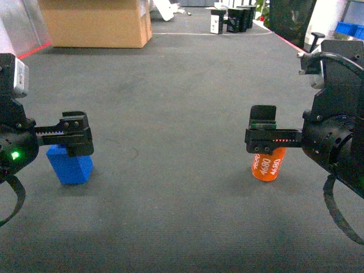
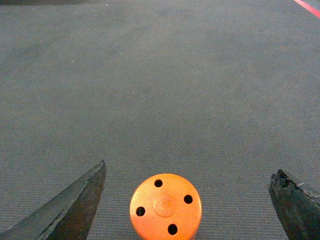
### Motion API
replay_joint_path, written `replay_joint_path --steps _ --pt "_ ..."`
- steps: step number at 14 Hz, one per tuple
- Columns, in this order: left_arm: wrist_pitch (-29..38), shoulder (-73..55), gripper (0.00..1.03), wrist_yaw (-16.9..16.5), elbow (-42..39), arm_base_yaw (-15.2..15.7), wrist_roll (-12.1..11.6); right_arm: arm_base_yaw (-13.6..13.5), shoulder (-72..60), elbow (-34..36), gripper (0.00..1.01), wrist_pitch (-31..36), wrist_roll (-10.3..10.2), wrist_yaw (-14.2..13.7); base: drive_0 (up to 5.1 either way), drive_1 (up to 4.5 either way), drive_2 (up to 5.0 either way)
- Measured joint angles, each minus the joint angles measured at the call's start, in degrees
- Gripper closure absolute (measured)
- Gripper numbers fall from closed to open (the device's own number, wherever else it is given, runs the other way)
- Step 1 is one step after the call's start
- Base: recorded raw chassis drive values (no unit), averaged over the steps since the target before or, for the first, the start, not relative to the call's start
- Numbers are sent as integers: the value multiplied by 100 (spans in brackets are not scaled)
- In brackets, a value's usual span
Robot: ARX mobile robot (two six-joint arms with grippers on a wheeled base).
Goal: Sort blue parts and orange caps into right shelf containers
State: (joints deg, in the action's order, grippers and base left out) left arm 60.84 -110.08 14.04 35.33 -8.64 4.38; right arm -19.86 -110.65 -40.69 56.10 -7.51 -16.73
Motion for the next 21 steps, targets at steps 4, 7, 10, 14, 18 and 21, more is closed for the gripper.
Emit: replay_joint_path --steps 4,7,10,14,18,21 --pt "7 -479 5 -52 216 50 22 2 -341 -245 3 -131 0 2 0 0 0" --pt "31 -966 5 -59 398 92 166 79 -975 -511 3 -149 -63 4 0 0 0" --pt "-107 -1189 5 -52 538 98 168 114 -1436 -800 3 -157 -197 2 0 0 0" --pt "-267 -1296 16 7 660 96 181 66 -1613 -1021 17 -181 -181 -164 0 0 0" --pt "-334 -1121 61 2 601 92 278 31 -1410 -743 57 -39 -63 -151 0 0 0" --pt "225 315 61 116 -223 164 273 120 55 372 57 254 -39 -116 0 0 0"
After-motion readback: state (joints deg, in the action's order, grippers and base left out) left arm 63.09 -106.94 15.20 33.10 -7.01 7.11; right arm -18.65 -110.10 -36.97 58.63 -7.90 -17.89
